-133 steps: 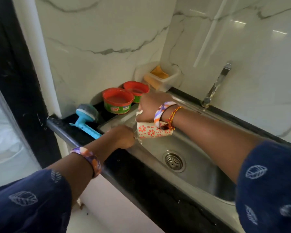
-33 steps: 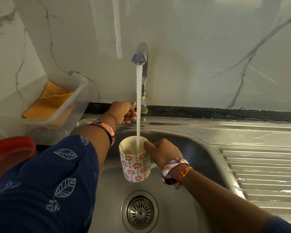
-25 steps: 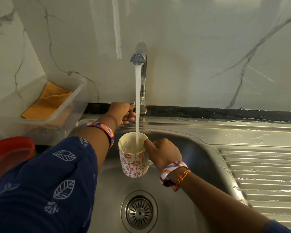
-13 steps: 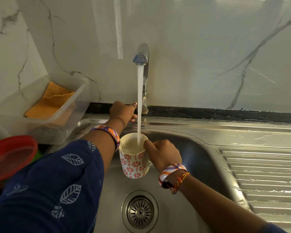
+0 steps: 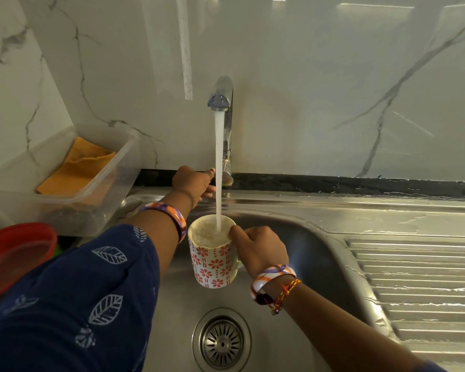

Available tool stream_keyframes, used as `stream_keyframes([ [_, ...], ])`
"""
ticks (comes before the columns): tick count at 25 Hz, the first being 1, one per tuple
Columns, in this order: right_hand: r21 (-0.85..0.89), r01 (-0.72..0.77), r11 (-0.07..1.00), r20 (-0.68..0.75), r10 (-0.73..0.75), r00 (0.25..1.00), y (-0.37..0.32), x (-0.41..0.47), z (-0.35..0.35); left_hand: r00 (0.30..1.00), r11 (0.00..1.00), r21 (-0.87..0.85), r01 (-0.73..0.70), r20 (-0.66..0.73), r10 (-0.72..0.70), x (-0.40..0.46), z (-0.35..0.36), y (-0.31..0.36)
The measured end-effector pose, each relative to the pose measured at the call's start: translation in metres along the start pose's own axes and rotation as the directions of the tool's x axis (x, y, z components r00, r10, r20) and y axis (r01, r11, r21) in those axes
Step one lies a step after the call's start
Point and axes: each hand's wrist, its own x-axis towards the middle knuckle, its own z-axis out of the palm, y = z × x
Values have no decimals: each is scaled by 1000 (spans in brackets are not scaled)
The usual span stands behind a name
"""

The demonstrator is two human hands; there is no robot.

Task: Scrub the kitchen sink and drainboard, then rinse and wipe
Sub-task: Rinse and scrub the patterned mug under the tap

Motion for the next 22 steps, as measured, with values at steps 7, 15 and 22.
stream_keyframes([
  [7,-14,-7,1000,-50,6,999,-4,-4,-7,889,750,574,-328,-81,450,-4,1,21],
  [15,73,-34,997,-81,40,996,2,-14,-39,826,804,314,-506,-91,556,-14,-6,-12],
  [22,-144,-163,976,-199,133,971,2,4,-93,741,505,560,-657,352,572,-56,33,-98],
])
